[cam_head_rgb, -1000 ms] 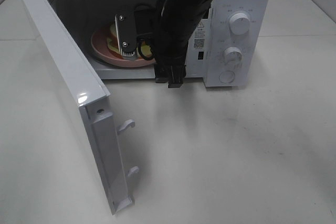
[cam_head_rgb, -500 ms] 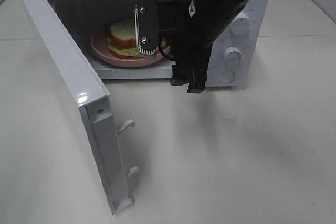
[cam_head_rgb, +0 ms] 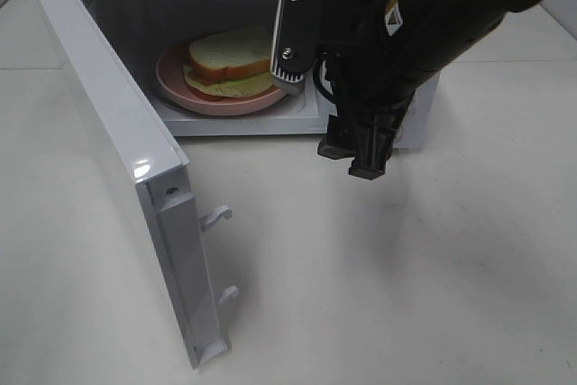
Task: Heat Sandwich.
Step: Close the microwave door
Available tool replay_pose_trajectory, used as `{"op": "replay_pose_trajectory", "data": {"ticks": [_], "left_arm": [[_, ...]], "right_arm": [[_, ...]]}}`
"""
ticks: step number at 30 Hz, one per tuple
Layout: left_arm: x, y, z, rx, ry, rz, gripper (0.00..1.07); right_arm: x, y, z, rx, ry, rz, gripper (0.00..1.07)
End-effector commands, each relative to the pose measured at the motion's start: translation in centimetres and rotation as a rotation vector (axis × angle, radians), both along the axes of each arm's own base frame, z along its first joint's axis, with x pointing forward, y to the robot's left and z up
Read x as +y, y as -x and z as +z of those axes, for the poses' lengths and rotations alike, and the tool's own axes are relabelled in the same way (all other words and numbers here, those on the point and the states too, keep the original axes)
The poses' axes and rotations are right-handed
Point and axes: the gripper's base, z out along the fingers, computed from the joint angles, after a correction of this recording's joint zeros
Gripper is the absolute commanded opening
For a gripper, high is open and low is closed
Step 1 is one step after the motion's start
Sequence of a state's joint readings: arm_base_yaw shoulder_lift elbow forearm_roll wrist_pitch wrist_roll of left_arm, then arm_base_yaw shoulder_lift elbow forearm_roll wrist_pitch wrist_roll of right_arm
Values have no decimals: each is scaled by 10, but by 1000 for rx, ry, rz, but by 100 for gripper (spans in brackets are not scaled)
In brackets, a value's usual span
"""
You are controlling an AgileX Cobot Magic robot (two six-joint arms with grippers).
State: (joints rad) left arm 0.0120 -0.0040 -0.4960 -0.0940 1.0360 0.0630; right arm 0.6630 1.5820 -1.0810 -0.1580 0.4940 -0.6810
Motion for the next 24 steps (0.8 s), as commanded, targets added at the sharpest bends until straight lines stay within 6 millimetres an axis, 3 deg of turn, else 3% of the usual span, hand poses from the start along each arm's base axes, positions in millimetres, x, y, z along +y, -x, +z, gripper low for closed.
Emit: {"op": "replay_pose_trajectory", "data": {"ticks": [1,24], "left_arm": [[0,3,0,-31,2,-4,103],[0,3,0,-31,2,-4,103]], "right_arm": [[-9,13,5,14,-48,-69,76],[-79,102,2,117,-215,-381,76]]}}
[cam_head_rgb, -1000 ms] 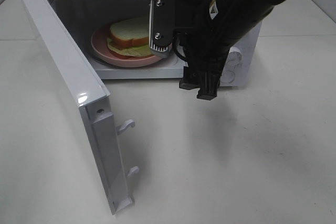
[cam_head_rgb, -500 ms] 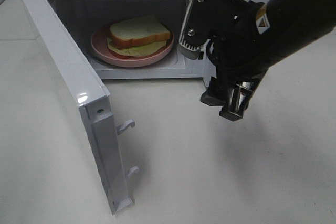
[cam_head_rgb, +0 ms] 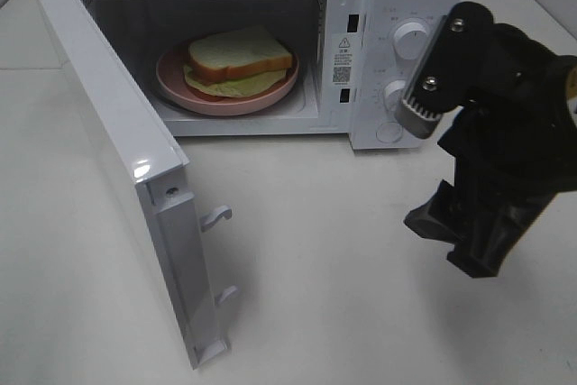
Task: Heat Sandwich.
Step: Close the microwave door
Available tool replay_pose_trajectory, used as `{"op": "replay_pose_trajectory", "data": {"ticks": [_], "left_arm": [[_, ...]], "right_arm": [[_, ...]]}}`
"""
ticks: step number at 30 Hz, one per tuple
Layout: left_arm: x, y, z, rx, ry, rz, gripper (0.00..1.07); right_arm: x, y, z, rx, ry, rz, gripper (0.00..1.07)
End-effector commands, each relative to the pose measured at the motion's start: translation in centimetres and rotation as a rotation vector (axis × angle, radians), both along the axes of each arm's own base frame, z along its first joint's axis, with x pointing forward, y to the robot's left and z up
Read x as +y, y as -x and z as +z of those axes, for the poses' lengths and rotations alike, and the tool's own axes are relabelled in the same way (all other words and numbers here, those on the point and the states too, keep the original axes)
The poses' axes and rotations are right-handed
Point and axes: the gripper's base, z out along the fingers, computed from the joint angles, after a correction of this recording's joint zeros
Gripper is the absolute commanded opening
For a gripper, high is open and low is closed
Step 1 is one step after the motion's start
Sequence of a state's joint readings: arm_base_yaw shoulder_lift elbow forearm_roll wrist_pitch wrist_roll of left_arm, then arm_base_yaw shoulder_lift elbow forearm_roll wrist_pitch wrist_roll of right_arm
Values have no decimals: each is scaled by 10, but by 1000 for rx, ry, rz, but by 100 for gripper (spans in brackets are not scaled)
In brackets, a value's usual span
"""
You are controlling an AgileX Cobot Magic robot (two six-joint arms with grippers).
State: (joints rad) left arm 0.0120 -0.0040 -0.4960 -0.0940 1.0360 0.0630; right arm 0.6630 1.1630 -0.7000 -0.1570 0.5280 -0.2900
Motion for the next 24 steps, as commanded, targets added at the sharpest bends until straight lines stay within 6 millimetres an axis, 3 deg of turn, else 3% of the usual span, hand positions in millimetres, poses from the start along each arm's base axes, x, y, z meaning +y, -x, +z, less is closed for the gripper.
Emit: {"op": "replay_pose_trajectory", "data": {"ticks": [1,12,24], "left_arm": [[0,3,0,-31,2,-4,103],[0,3,0,-31,2,-4,103],[0,3,0,-31,2,-4,103]], "right_arm": [[-14,19,2,23,-51,-81,76],[-46,57,24,47,-172,-278,76],[-81,98,32,127,-121,-372,76]]}}
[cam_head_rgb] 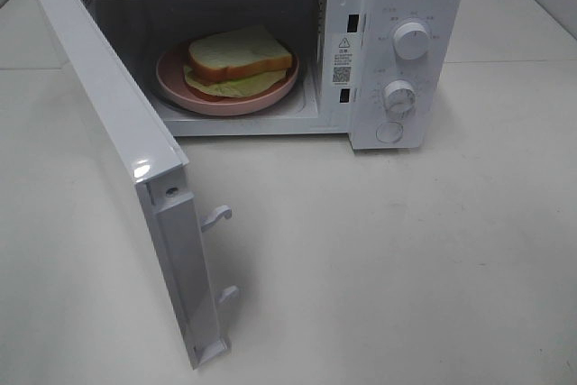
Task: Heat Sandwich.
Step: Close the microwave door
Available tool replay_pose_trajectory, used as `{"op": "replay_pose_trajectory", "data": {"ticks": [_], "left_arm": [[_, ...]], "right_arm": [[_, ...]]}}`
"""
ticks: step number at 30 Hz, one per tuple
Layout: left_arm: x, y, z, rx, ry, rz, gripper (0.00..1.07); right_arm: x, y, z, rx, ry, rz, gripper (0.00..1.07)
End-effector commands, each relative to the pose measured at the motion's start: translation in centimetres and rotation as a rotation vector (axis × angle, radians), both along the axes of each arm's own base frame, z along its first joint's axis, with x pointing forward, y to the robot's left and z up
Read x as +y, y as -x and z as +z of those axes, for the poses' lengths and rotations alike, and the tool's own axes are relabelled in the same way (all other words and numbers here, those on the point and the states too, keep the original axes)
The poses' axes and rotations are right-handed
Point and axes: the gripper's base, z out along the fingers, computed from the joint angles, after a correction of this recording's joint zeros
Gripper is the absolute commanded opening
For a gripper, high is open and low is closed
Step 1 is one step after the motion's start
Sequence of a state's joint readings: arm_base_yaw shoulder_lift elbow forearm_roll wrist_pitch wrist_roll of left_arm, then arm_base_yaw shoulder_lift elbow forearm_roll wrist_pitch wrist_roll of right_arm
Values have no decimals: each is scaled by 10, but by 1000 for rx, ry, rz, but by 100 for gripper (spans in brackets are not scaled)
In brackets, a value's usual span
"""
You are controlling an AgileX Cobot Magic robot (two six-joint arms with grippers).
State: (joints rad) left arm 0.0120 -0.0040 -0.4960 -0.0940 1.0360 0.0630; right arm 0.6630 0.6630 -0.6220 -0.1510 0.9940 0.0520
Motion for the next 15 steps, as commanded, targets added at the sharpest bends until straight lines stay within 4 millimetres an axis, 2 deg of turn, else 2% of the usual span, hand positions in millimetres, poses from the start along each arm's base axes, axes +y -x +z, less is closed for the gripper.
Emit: {"op": "replay_pose_trajectory", "data": {"ticks": [1,9,15], "left_arm": [[0,3,0,-31,2,-4,103],[0,3,0,-31,2,-4,103],[0,3,0,-31,2,-4,103]], "right_arm": [[-6,7,-1,24,12,-10,76],[-17,22,0,60,28,-24,76],[-28,35,5,1,-36,-59,76]]}}
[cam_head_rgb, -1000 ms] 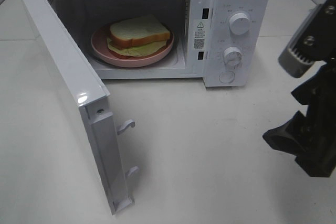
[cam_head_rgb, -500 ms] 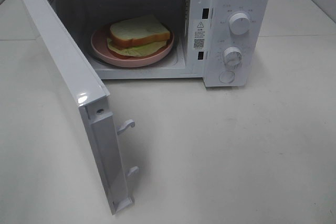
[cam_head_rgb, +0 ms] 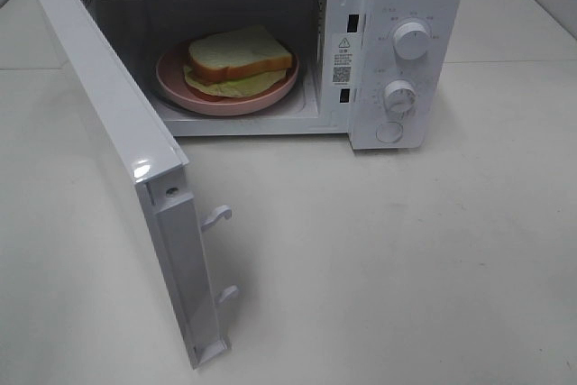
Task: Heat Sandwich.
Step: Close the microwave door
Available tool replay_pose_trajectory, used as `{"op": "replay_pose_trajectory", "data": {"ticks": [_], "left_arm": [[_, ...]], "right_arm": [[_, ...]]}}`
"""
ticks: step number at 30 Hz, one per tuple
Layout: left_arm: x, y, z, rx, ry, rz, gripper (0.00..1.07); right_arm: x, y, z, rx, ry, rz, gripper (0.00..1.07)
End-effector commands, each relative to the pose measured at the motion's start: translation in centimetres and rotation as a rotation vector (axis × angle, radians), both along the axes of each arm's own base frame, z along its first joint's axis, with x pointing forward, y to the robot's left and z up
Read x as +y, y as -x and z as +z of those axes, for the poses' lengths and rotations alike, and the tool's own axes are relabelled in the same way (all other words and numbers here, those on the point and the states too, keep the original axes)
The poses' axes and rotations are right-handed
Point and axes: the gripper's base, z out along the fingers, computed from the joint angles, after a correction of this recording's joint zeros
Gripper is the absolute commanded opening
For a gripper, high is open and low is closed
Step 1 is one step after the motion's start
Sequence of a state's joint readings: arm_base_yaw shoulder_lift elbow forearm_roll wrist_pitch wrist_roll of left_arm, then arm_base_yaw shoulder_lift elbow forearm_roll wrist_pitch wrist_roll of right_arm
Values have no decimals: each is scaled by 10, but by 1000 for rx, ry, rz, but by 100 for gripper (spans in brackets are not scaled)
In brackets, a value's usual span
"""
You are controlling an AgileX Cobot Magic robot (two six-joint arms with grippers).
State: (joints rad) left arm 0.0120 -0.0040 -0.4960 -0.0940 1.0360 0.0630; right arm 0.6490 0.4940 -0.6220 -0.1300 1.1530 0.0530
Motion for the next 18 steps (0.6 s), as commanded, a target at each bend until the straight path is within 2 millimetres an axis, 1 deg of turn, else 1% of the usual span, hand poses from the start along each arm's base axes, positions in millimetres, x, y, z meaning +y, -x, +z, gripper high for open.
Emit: {"op": "replay_pose_trajectory", "data": {"ticks": [1,6,9,14,18], "left_arm": [[0,3,0,-31,2,-4,103],[0,3,0,-31,2,-4,103],[0,3,0,-31,2,-4,103],[0,3,0,-31,2,-4,103],[0,3,0,-31,2,-4,103]], "right_arm": [[-7,5,1,-24,-21,-70,76],[-18,13,3,-80,-52,-185,76],[-21,16,5,-108,-66,-217,76],[-31,33,7,-209,-109,-346,76],[-34,41,9,-264,-126,-392,76]]}}
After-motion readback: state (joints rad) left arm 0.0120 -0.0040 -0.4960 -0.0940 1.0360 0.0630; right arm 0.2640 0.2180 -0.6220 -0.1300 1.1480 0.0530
